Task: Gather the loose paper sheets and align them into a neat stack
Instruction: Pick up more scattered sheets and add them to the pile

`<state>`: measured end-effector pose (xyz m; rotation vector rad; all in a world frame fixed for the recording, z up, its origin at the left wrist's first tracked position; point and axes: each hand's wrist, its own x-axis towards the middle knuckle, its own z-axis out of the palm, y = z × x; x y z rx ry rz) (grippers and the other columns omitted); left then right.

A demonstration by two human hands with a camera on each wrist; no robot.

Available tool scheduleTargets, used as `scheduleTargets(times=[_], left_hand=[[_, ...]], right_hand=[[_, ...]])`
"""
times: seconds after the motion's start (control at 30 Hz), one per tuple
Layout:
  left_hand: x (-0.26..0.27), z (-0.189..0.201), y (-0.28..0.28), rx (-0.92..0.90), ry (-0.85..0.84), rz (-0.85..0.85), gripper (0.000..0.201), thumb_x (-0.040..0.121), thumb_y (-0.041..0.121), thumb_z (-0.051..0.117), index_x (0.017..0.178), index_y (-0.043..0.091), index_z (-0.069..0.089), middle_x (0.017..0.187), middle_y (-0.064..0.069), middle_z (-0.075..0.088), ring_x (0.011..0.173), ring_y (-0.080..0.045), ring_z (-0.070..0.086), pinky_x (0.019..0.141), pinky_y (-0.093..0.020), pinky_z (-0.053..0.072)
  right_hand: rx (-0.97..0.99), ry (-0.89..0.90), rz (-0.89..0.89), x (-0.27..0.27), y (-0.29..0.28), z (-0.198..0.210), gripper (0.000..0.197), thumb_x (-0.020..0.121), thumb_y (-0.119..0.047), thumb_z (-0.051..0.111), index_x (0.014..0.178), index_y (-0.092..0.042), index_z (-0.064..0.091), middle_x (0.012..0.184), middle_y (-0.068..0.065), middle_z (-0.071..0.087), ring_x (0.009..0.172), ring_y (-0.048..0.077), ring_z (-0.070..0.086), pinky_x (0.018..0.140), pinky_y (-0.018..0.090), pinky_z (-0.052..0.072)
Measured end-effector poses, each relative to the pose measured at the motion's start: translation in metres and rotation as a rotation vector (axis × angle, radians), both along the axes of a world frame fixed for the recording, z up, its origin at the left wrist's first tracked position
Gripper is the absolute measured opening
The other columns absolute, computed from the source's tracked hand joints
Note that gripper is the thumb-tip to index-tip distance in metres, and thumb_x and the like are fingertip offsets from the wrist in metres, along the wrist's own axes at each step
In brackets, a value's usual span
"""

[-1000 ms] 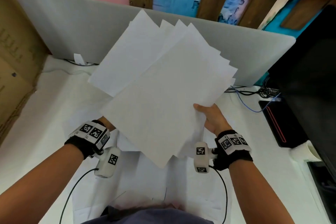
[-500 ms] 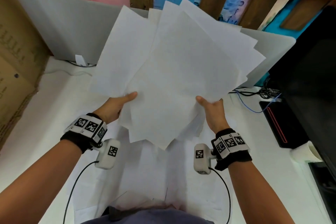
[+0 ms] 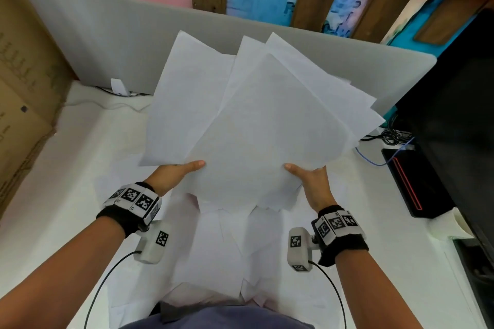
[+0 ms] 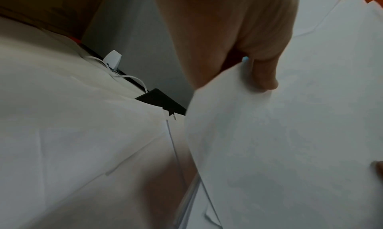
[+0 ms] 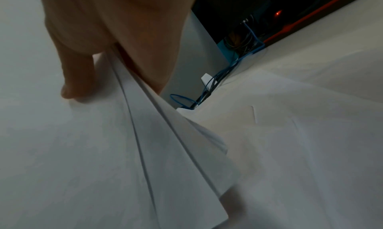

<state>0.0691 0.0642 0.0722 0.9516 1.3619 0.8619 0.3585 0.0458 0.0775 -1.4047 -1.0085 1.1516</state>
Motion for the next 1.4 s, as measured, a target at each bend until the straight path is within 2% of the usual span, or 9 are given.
scheduleTargets(times=[0.13, 0.27, 0.47, 0.67, 0.83, 0.93, 1.07, 1.23, 1.4], left_hand=[[-0.004, 0.008, 0.007, -0.012, 0.066, -0.031, 0.034, 0.076, 0.027, 0.074, 0.107, 0.021, 0.061, 0.109, 0.003, 0.065, 0.105, -0.017, 0.061, 0.101, -0.039, 0.043], [-0.011, 0.017, 0.015, -0.086, 0.157, -0.008, 0.098, 0.037, 0.065, 0.082, 0.119, 0.017, 0.060, 0.121, 0.000, 0.062, 0.114, -0.020, 0.056, 0.107, -0.040, 0.038], [-0.011, 0.018, 0.009, -0.172, 0.197, -0.018, 0.102, 0.033, 0.069, 0.078, 0.120, 0.019, 0.058, 0.120, 0.000, 0.060, 0.116, -0.022, 0.053, 0.105, -0.037, 0.038], [-0.013, 0.019, 0.014, -0.062, 0.030, -0.060, 0.096, 0.007, 0.065, 0.083, 0.089, 0.016, 0.070, 0.088, 0.004, 0.074, 0.095, -0.016, 0.066, 0.092, -0.033, 0.047], [-0.017, 0.019, 0.022, 0.014, -0.076, -0.069, 0.080, 0.028, 0.057, 0.087, 0.094, 0.016, 0.071, 0.102, -0.002, 0.072, 0.105, -0.022, 0.063, 0.104, -0.042, 0.042], [-0.014, 0.031, 0.024, 0.132, -0.171, -0.075, 0.047, 0.041, 0.041, 0.081, 0.083, 0.019, 0.075, 0.090, 0.006, 0.073, 0.101, -0.020, 0.063, 0.090, -0.029, 0.051], [-0.014, 0.040, 0.027, 0.254, -0.244, -0.055, 0.076, 0.032, 0.048, 0.089, 0.093, 0.011, 0.065, 0.085, 0.006, 0.073, 0.085, -0.012, 0.069, 0.072, -0.021, 0.054], [-0.010, 0.038, 0.025, 0.285, -0.102, 0.086, 0.030, 0.058, 0.033, 0.079, 0.084, 0.024, 0.068, 0.086, 0.007, 0.071, 0.089, -0.017, 0.065, 0.086, -0.034, 0.048], [-0.009, 0.034, 0.027, 0.309, -0.048, 0.120, 0.015, 0.082, 0.013, 0.067, 0.090, 0.025, 0.062, 0.096, 0.004, 0.065, 0.097, -0.018, 0.062, 0.094, -0.037, 0.044]], right_hand=[[0.045, 0.004, 0.009, 0.004, 0.005, 0.011, 0.031, 0.074, 0.003, 0.071, 0.094, -0.020, 0.064, 0.089, -0.006, 0.070, 0.083, 0.008, 0.068, 0.076, 0.022, 0.053], [0.113, 0.036, 0.011, 0.004, 0.014, 0.023, 0.036, 0.074, 0.007, 0.069, 0.097, -0.019, 0.061, 0.091, -0.006, 0.068, 0.081, 0.002, 0.067, 0.072, 0.014, 0.051], [0.119, 0.046, 0.032, 0.000, 0.013, 0.020, 0.039, 0.073, 0.004, 0.071, 0.102, -0.019, 0.061, 0.096, -0.004, 0.068, 0.089, 0.006, 0.067, 0.083, 0.023, 0.050], [0.155, 0.154, 0.074, 0.002, 0.015, 0.024, 0.073, 0.041, -0.044, 0.090, 0.106, -0.025, 0.062, 0.105, -0.002, 0.069, 0.107, 0.025, 0.062, 0.096, 0.040, 0.047], [0.189, 0.204, 0.122, -0.003, 0.020, 0.033, 0.082, 0.037, -0.048, 0.090, 0.109, -0.025, 0.059, 0.104, -0.005, 0.070, 0.105, 0.020, 0.062, 0.095, 0.038, 0.047], [0.232, 0.221, 0.119, -0.006, 0.023, 0.040, 0.080, 0.038, -0.046, 0.090, 0.109, -0.025, 0.058, 0.102, -0.007, 0.070, 0.104, 0.018, 0.063, 0.094, 0.036, 0.048], [0.289, 0.260, 0.110, -0.006, 0.028, 0.046, 0.074, 0.043, -0.043, 0.089, 0.109, -0.026, 0.057, 0.102, -0.008, 0.070, 0.103, 0.015, 0.064, 0.088, 0.030, 0.050], [0.147, 0.165, 0.107, -0.014, 0.017, 0.026, 0.067, 0.042, -0.047, 0.088, 0.100, -0.022, 0.066, 0.097, -0.006, 0.073, 0.097, 0.014, 0.067, 0.082, 0.027, 0.051], [0.354, 0.215, -0.154, 0.004, 0.019, 0.051, 0.035, 0.066, -0.035, 0.077, 0.096, -0.024, 0.062, 0.087, -0.016, 0.071, 0.087, 0.004, 0.063, 0.081, 0.029, 0.051]])
